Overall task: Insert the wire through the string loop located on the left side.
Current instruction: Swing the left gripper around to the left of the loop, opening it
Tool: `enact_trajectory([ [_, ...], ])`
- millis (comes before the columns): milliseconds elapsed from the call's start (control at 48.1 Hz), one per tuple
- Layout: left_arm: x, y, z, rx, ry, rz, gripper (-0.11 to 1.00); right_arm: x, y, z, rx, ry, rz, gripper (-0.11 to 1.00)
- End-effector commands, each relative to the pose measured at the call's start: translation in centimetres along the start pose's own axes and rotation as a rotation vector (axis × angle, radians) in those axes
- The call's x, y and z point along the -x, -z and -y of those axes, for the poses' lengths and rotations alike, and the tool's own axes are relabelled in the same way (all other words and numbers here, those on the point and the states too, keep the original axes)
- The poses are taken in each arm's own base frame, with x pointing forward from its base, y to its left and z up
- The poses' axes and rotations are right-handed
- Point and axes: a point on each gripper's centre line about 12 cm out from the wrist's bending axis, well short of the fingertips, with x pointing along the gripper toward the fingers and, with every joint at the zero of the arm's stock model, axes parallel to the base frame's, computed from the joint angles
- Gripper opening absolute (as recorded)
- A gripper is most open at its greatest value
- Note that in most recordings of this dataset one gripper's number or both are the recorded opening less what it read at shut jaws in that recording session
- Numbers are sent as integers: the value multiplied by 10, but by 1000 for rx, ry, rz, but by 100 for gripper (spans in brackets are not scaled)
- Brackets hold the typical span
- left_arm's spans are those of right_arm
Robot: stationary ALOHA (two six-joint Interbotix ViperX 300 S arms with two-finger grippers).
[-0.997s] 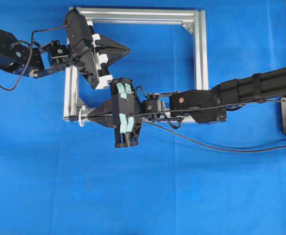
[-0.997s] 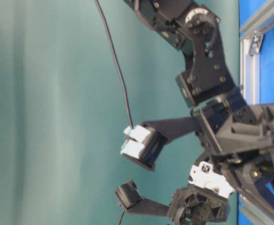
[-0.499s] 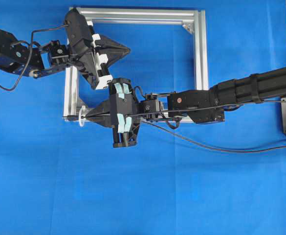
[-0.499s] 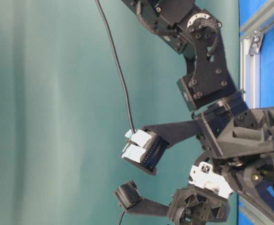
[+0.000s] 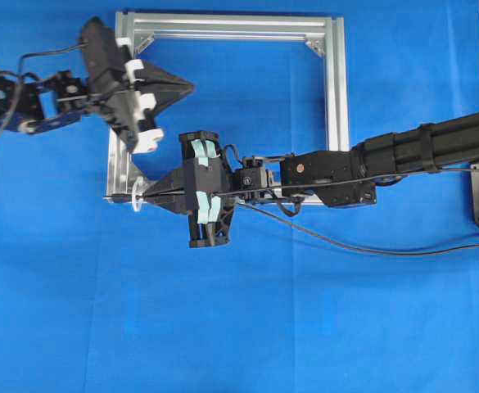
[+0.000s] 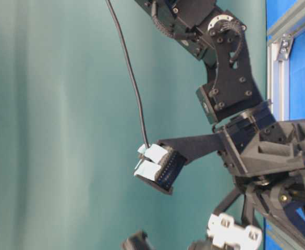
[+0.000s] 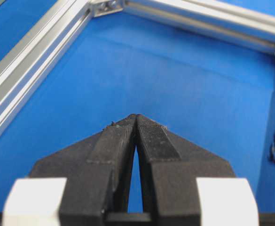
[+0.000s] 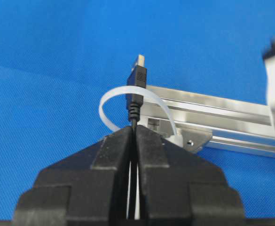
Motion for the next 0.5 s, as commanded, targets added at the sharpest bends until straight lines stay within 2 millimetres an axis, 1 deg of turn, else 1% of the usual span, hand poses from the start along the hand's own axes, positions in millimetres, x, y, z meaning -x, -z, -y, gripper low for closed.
enact_trajectory([
  [0, 13, -9, -2, 0, -3, 39, 0, 2, -22, -1, -2, -2, 55, 0],
  [270, 48, 10, -7, -1, -11, -5, 0, 2, -21, -1, -3, -1, 52, 0],
  [478, 71, 19, -12, 2, -23, -19, 0, 2, -21, -1, -5, -1, 49, 0],
])
